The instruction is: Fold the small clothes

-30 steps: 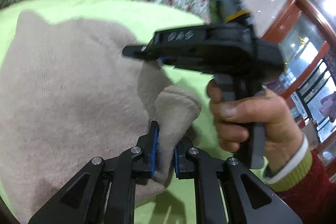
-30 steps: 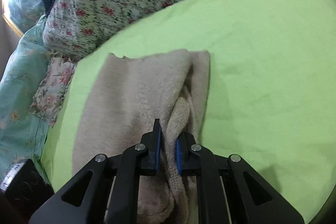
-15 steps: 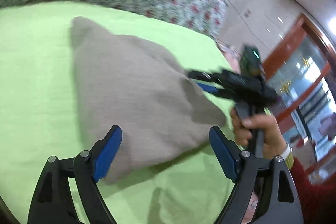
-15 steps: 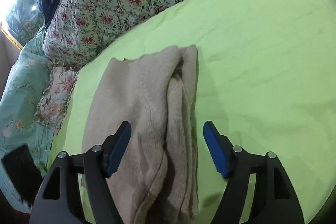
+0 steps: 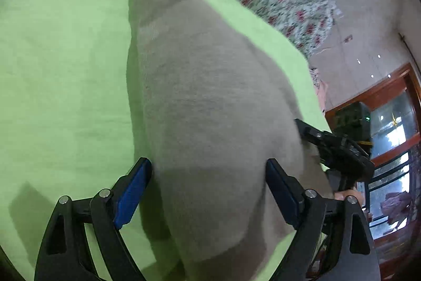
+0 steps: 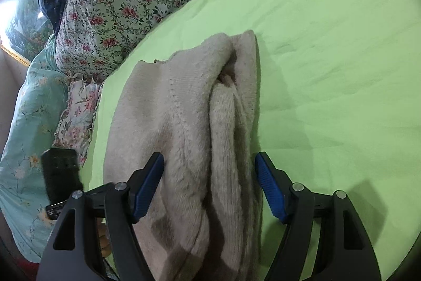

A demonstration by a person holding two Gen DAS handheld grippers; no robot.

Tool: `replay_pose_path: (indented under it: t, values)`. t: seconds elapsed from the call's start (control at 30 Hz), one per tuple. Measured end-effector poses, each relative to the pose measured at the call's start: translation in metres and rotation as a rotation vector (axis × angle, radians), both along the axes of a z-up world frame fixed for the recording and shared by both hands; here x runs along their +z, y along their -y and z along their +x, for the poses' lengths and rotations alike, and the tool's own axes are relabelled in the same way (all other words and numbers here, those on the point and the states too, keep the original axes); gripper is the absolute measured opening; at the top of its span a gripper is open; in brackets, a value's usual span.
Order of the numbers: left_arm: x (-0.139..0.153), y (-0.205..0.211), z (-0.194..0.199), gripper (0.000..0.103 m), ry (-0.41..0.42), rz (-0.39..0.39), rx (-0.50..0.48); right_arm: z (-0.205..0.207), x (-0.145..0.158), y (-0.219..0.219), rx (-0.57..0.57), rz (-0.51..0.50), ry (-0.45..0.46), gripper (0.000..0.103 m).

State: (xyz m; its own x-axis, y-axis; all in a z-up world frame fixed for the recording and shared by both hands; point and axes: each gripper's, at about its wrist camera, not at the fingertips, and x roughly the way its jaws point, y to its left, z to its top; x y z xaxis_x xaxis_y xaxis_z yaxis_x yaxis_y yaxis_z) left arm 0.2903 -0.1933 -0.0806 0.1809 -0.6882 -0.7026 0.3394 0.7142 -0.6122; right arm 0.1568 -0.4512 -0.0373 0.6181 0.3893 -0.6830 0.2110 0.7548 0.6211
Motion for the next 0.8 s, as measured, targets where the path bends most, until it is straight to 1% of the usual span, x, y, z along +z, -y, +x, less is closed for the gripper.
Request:
replay_pose_path:
  t: [0.03, 0.1, 0.13, 0.17, 0.2, 0.23, 0.27, 0.33, 0.4, 0.5, 0.6, 0.7, 0.8]
  values:
    - [-0.005, 0.003, 0.005, 0.094, -0.015, -0.007, -0.002, 0.004, -0.004, 0.000, 0.006, 0.013, -0.003, 0.072]
    - [-0.010, 0.000, 0.007, 0.092, -0.011, -0.032, -0.003, 0.011, -0.009, -0.002, 0.021, 0.027, -0.003, 0.072]
    - [-0.009, -0.001, 0.007, 0.084, 0.000, -0.036, 0.000, 0.015, -0.011, -0.003, 0.027, 0.032, -0.001, 0.068]
    - [-0.007, 0.001, 0.008, 0.067, 0.013, -0.042, -0.011, 0.017, -0.011, -0.005, 0.034, 0.034, -0.002, 0.052]
    - [-0.008, 0.002, 0.008, 0.065, 0.015, -0.043, -0.019, 0.019, -0.013, -0.007, 0.049, 0.043, -0.009, 0.048]
    - [-0.007, 0.001, 0.007, 0.061, 0.022, -0.038, -0.016, 0.020, -0.013, -0.011, 0.051, 0.040, -0.017, 0.044]
    - [-0.004, 0.000, 0.004, 0.056, 0.035, -0.041, -0.015, 0.020, -0.007, -0.016, 0.053, 0.015, -0.007, 0.041]
    - [0.005, -0.007, -0.004, 0.052, 0.059, -0.045, -0.012, 0.015, 0.003, -0.024, 0.051, -0.001, 0.017, 0.038]
    - [0.019, -0.020, -0.015, 0.051, 0.081, -0.052, -0.005, 0.011, 0.013, -0.032, 0.056, 0.001, 0.047, 0.036]
    - [0.045, -0.056, -0.039, 0.051, 0.135, -0.053, 0.012, 0.006, 0.024, -0.054, 0.087, 0.019, 0.087, 0.035]
    - [0.068, -0.098, -0.061, 0.051, 0.181, -0.040, 0.043, 0.007, 0.031, -0.091, 0.151, 0.054, 0.136, 0.035]
    - [0.080, -0.139, -0.081, 0.051, 0.219, -0.004, 0.078, 0.014, 0.034, -0.134, 0.218, 0.057, 0.180, 0.035]
    - [0.079, -0.177, -0.097, 0.051, 0.244, 0.035, 0.109, 0.022, 0.027, -0.168, 0.264, 0.076, 0.189, 0.035]
